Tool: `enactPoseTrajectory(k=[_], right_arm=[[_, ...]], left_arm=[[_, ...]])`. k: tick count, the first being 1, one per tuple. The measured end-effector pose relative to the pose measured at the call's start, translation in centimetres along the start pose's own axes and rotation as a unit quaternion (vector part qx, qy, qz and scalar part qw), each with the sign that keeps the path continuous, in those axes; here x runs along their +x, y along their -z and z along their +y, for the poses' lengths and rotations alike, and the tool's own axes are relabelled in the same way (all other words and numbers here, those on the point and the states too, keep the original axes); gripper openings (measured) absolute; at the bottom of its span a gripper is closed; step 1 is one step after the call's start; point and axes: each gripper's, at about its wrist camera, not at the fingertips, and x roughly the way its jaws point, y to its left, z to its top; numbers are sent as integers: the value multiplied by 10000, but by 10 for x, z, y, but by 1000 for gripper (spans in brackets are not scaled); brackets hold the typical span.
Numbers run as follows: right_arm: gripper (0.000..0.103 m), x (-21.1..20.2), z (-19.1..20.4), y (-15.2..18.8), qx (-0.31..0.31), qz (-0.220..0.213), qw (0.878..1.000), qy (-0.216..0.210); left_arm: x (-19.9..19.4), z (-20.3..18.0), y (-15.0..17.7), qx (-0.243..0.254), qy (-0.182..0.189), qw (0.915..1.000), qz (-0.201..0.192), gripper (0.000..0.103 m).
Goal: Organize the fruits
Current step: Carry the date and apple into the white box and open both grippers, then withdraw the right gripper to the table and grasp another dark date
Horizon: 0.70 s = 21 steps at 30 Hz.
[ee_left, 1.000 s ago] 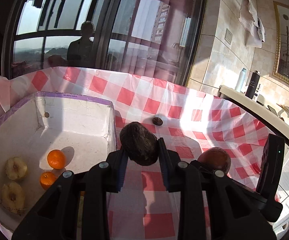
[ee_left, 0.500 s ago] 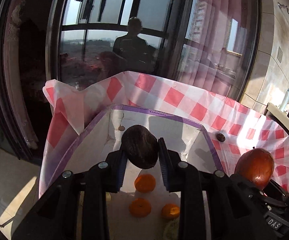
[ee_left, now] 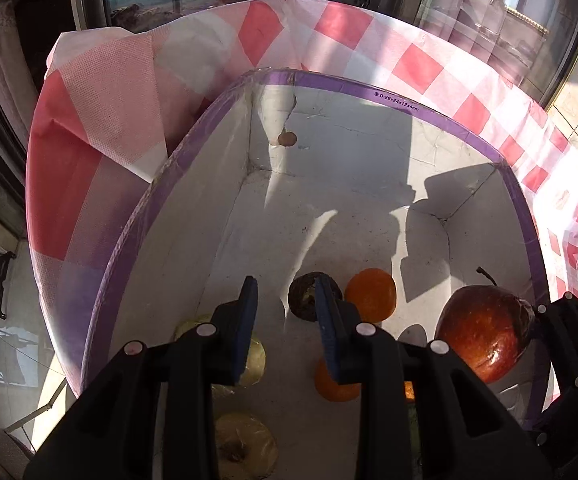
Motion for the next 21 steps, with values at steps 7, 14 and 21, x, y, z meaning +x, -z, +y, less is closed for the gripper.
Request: enactPoseTrajectory(k=[7, 14, 21], right_arm=[[64, 0, -4, 3, 123, 19, 9999, -89], [71, -10, -10, 5, 484, -426, 9978, -159], [78, -24, -14, 15, 656, -1071, 9921, 72]], left_arm=[[-11, 3, 7, -43, -101, 9997, -225, 72], [-26, 6, 8, -185, -32, 9979, -627, 89], [-41, 10, 11, -347, 28, 9938, -1056, 94]])
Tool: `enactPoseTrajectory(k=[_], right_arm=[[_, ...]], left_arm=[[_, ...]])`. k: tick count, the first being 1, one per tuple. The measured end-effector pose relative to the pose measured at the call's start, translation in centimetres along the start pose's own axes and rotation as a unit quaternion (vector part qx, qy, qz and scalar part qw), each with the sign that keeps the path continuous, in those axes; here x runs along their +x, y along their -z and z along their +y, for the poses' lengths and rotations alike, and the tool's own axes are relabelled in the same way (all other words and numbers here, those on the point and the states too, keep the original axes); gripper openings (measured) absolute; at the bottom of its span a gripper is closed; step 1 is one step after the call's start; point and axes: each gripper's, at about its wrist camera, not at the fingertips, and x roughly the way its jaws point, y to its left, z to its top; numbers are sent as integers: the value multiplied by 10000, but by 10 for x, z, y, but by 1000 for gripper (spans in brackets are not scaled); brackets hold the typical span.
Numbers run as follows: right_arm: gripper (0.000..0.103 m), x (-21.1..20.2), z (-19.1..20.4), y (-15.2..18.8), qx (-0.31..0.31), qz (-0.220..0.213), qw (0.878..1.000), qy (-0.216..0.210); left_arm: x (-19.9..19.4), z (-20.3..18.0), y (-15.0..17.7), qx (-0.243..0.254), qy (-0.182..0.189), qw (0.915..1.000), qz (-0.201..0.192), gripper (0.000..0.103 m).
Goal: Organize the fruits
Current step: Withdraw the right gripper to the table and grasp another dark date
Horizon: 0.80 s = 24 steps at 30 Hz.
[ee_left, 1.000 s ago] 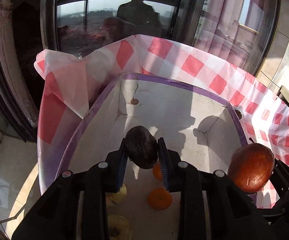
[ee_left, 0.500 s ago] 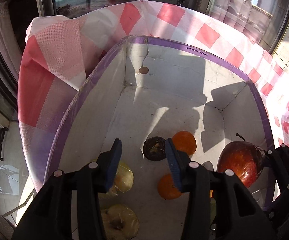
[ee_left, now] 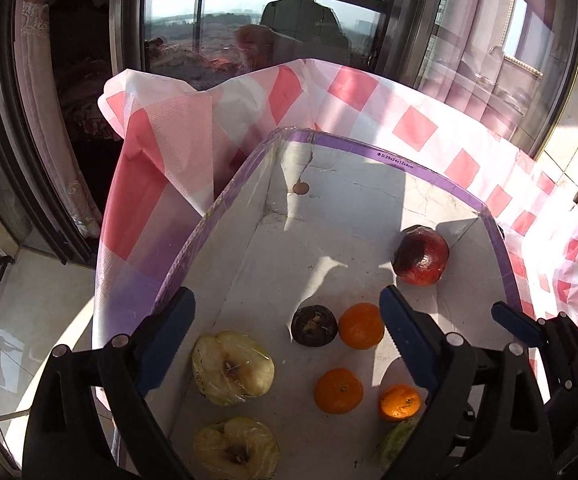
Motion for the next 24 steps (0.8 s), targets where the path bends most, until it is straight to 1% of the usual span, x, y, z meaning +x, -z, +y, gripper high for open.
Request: enactPoseTrajectory(k=[2, 4, 7, 8, 9, 10, 11, 12, 14, 15, 16, 20, 22, 24], right_arm=[[78, -5, -4, 5, 87, -218, 9997, -23], [79, -15, -7, 12, 193, -509, 9985, -72], [80, -39, -17, 25, 500, -1052, 9930, -178], [81, -47, -22, 29, 610, -1230, 9904, -186], [81, -56, -28, 35, 729, -1382, 9875, -192], [84, -64, -36, 41, 868, -1522, 9844, -185], [86, -70, -45, 47, 995, -1645, 9812, -167], [86, -76, -55, 55, 1113, -1738, 9784, -146], [86, -82, -77, 70, 1373, -1820, 9736, -42], [86, -84, -89, 79, 1527, -1839, 9710, 25], [86, -85, -102, 89, 1711, -1823, 9682, 100], [87, -80, -154, 126, 2333, -1503, 9592, 534], [87, -76, -179, 145, 2642, -1374, 9519, 727], [87, -73, -203, 164, 2946, -1259, 9431, 891]], left_arm=[[-4, 1, -1, -58, -31, 9999, -112, 96], [-13, 3, -1, -133, 47, 9992, -369, 96], [-37, 7, 1, -265, 223, 9933, -1099, 97], [-48, 8, 4, -330, 337, 9885, -1438, 97], [-62, 9, 9, -437, 412, 9806, -1866, 99], [-73, 10, 15, -574, 448, 9725, -2213, 101], [-85, 11, 20, -754, 581, 9632, -2514, 101], [-93, 10, 25, -903, 784, 9559, -2682, 101], [-106, -1, 32, -1081, 1234, 9446, -2842, 101], [-112, -12, 34, -1052, 1418, 9412, -2879, 101], [-116, -24, 36, -938, 1553, 9396, -2902, 101], [-125, -93, 52, -142, 1991, 9352, -2925, 101], [-121, -128, 63, 268, 2287, 9327, -2774, 101], [-106, -163, 76, 667, 2457, 9338, -2516, 101]])
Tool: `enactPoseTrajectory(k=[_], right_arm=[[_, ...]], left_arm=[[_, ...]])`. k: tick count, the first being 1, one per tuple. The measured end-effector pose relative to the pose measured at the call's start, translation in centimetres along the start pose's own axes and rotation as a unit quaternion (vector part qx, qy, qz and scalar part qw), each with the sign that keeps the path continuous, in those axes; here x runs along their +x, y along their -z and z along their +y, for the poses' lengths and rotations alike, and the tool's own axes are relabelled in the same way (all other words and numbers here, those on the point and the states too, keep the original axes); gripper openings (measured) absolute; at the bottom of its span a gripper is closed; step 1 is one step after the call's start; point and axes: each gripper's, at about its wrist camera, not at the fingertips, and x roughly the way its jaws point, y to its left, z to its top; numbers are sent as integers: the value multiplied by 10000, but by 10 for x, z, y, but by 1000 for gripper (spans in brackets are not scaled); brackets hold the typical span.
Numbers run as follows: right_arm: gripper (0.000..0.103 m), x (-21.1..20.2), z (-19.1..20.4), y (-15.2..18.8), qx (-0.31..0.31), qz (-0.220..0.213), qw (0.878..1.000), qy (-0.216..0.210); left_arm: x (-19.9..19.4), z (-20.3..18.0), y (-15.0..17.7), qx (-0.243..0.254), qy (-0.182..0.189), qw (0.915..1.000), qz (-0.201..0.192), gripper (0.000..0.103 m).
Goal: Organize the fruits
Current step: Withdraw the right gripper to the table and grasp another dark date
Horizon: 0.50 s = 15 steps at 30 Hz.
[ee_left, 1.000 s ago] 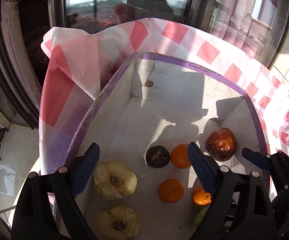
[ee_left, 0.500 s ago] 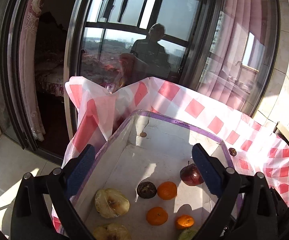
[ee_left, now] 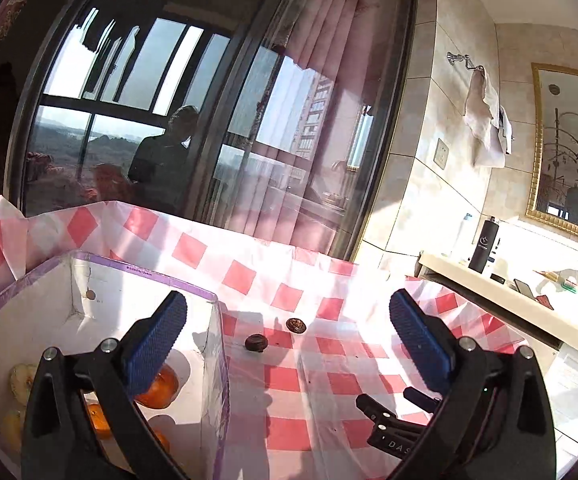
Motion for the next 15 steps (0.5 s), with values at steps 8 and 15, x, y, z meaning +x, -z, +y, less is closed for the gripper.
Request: enactPoseTrajectory(k=[8, 15], right_arm=[[87, 17, -78, 7, 914, 252, 9943, 490], [87, 48, -84, -6, 1020, 448, 9934, 281]], left_arm=[[117, -42, 103, 641, 299, 9739, 2156, 101], [165, -10, 139, 397, 37, 9550, 2939, 101]])
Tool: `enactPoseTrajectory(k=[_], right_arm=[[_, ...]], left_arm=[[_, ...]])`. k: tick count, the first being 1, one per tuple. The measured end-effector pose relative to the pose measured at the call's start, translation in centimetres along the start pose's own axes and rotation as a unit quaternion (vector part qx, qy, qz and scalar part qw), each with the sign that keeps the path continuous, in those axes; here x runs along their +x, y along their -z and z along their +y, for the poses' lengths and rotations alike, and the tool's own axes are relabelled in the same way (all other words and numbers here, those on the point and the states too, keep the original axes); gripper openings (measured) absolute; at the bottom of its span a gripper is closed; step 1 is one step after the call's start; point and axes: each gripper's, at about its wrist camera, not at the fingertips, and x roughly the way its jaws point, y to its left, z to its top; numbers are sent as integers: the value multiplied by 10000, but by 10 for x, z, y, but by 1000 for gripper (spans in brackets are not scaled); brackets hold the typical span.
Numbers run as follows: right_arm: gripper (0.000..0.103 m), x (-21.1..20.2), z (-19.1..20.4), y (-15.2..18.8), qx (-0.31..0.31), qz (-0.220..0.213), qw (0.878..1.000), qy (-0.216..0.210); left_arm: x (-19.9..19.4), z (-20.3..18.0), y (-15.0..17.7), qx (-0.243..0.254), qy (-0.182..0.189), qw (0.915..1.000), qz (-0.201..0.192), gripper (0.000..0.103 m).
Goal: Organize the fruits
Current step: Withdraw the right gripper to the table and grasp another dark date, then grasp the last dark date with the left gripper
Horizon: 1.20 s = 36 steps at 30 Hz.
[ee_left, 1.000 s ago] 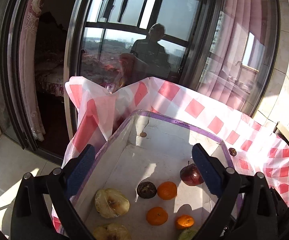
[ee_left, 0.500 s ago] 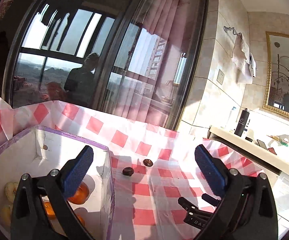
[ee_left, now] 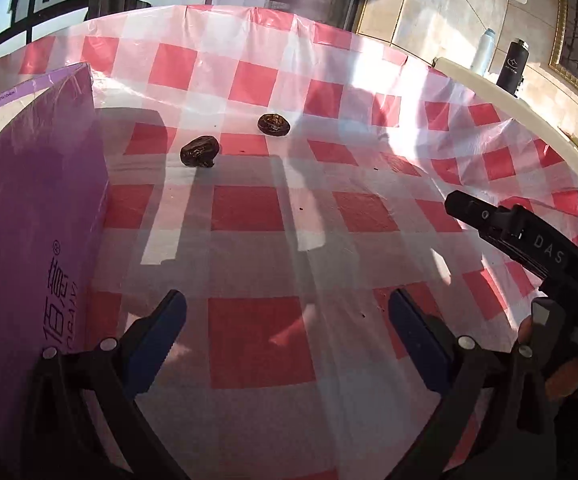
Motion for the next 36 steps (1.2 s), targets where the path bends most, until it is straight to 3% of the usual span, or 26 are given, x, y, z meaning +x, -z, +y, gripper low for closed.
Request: enactPoseTrajectory(k=[9, 24, 28, 31, 36], right_arm=[[87, 80, 44, -36, -548, 570, 9968, -133], [85, 206, 126, -88, -1617, 1234, 9791, -88], [74, 217, 134, -87, -1858, 1393, 9727, 20], [38, 211, 135, -83, -2040, 1267, 9706, 176], [38, 167, 114, -61, -1882, 1123, 9755, -206]], left_arm=[[0, 20, -4, -504, 694, 9963, 18, 101], [-2, 21, -4, -672, 842, 9941, -110, 101], [-2, 21, -3, -688, 849, 9939, -116, 101], [0, 21, -4, -732, 834, 9938, -76, 101], [2, 21, -4, -745, 787, 9941, -53, 101]])
